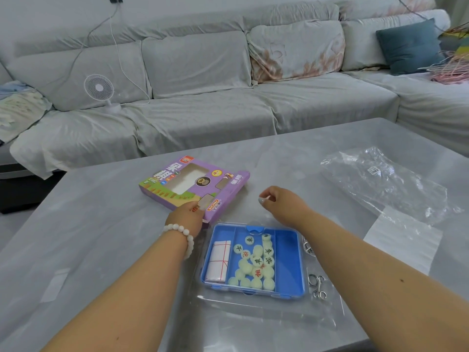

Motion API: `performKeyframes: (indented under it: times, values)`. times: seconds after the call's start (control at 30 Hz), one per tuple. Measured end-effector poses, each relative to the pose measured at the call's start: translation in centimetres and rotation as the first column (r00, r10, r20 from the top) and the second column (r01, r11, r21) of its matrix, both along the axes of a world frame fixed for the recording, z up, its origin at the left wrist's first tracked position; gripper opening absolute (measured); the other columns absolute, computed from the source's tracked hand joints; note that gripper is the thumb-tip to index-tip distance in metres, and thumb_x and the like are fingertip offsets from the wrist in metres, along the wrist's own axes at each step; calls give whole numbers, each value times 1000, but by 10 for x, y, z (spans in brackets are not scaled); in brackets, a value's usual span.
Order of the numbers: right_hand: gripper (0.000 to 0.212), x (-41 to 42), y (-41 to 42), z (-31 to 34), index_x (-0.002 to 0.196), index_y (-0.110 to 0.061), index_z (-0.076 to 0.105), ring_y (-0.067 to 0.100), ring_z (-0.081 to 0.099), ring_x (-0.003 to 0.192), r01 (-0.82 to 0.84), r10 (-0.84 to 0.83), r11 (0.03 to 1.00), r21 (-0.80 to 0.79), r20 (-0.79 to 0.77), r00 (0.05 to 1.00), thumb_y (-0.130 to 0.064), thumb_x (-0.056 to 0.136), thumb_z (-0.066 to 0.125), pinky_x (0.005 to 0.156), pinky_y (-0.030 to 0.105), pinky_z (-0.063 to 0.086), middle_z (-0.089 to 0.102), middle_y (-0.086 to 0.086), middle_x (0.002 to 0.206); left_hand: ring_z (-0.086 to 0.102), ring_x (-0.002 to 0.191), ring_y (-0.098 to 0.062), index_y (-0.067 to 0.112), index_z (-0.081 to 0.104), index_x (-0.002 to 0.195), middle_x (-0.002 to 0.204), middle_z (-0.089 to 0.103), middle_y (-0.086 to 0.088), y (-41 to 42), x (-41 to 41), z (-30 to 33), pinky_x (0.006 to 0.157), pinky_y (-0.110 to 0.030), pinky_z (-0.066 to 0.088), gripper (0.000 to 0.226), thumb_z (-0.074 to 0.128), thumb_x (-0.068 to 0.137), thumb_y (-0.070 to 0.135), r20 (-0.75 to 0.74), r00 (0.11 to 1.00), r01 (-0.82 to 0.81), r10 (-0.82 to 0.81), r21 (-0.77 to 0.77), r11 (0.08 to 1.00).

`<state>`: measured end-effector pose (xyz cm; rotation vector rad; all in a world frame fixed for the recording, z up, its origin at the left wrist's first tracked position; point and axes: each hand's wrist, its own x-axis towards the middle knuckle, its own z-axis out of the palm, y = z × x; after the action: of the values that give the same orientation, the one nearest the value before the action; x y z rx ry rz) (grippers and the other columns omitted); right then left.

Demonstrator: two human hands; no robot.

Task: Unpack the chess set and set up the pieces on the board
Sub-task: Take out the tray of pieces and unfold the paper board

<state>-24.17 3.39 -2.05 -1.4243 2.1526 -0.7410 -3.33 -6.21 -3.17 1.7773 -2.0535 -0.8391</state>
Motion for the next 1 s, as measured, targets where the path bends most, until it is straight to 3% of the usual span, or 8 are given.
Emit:
performKeyframes:
  times: [0.1, 0.27, 0.37, 0.5, 0.6, 0.7, 0.87, 1.0]
  values:
    - [26, -7, -2, -7, 111, -21, 57, 15, 54, 89, 52, -52, 999, 1, 35, 998, -38, 95, 47, 76, 25, 39, 58, -4, 96, 51, 119, -29, 18, 48, 135, 136, 51, -8, -16, -6, -3, 102, -33, 40, 38, 43, 98, 27, 6, 999, 33, -33, 33, 999]
    - [26, -26, -10, -17, 111, -19, 58, 16, 53, 90, 133, -134, 991, 21, 36, 990, -36, 92, 51, 76, 25, 37, 58, -3, 97, 50, 122, -27, 15, 50, 134, 137, 51, -9, -38, -29, -3, 103, -27, 37, 38, 46, 96, 11, -94, 990, 107, -101, 55, 993]
    - [42, -37, -18, -22, 123, -13, 52, 22, 53, 108, 237, -233, 971, -46, 78, 969, -37, 89, 56, 87, 27, 39, 58, 5, 117, 48, 123, -27, 15, 50, 134, 138, 49, -8, -46, -48, -3, 104, -26, 37, 39, 43, 97, 8, -61, 985, 165, -162, 47, 985]
    - [61, -49, -29, -20, 140, -9, 35, 27, 36, 133, 347, -321, 932, -107, 206, 925, -43, 92, 49, 107, 35, 28, 38, 9, 145, 50, 122, -28, 17, 51, 133, 136, 51, -8, -58, -71, -3, 104, -30, 39, 43, 44, 94, 1, -79, 983, 169, -164, 61, 984]
    - [56, -58, -38, -24, 136, -13, 39, 26, 41, 128, 317, -286, 947, -58, 298, 911, -50, 94, 39, 103, 35, 32, 43, 7, 139, 49, 123, -29, 13, 46, 136, 135, 51, -12, -58, -86, 3, 101, -30, 40, 52, 43, 89, -8, -67, 978, 197, -196, 11, 980]
    - [54, -62, -42, -26, 121, -16, 51, 26, 50, 113, 299, -265, 953, -53, 336, 904, -57, 92, 31, 93, 35, 37, 54, 4, 125, 49, 122, -24, 16, 32, 144, 139, 47, -7, -58, -96, 4, 93, -25, 40, 54, 43, 94, 1, -163, 961, 227, -222, 11, 974]
    - [57, -69, -41, -26, 136, -19, 43, 26, 42, 127, 284, -268, 959, -10, 305, 914, -54, 96, 24, 103, 36, 30, 45, 4, 142, 57, 101, -17, 18, 38, 131, 118, 58, 2, -56, -99, 4, 66, -19, 44, 39, 50, 94, 12, -309, 924, 255, -225, 61, 965]
    - [54, -68, -42, -22, 134, -21, 47, 23, 43, 127, 256, -238, 966, -28, 286, 928, -52, 96, 23, 100, 33, 29, 46, 3, 140, 59, 101, -18, 17, 44, 119, 120, 61, -1, -53, -97, 4, 76, -26, 46, 29, 56, 92, 20, -368, 914, 227, -174, 106, 968]
